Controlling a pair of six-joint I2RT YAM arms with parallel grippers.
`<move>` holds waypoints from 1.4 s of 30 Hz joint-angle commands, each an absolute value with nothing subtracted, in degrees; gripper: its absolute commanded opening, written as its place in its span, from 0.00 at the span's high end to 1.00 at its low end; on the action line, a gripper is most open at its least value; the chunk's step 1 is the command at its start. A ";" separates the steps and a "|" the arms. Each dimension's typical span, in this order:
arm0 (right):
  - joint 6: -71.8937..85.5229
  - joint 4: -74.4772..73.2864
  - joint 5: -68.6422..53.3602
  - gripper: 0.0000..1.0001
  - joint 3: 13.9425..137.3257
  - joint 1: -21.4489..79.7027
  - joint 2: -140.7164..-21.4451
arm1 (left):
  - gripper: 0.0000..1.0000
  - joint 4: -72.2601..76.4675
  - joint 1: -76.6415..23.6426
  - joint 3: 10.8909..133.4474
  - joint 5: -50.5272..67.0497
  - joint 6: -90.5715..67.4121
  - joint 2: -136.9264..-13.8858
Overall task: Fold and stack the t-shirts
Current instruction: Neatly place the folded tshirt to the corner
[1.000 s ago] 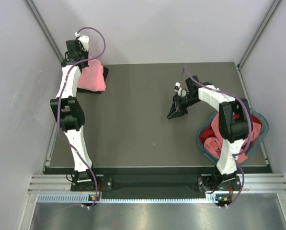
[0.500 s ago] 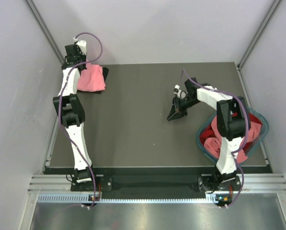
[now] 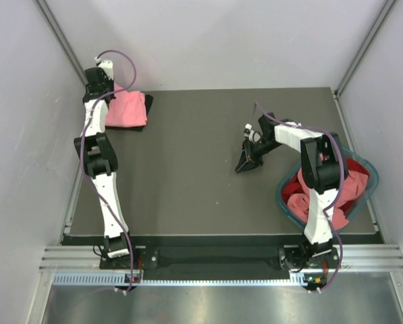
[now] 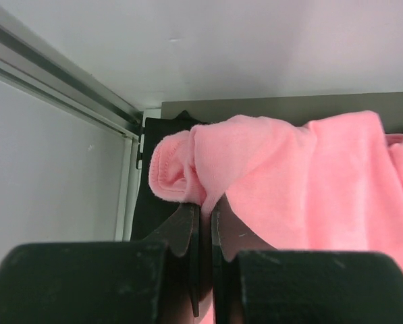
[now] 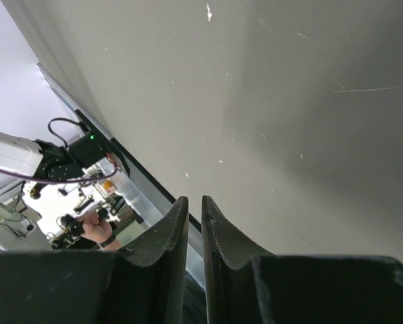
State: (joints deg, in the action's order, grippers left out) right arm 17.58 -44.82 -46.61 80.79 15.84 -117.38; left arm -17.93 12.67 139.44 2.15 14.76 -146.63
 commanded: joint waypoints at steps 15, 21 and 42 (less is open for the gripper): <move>16.52 -45.35 -46.14 0.86 82.62 16.35 -117.25 | 0.81 -7.47 14.85 144.84 -0.51 10.81 -152.32; 17.05 -45.18 -45.79 0.85 82.09 16.43 -115.05 | 0.25 -9.67 13.45 142.13 -12.56 12.65 -146.61; 19.06 -39.13 -39.64 0.84 79.82 16.87 -103.37 | 0.02 -19.24 -14.11 89.78 -0.36 -8.87 -98.63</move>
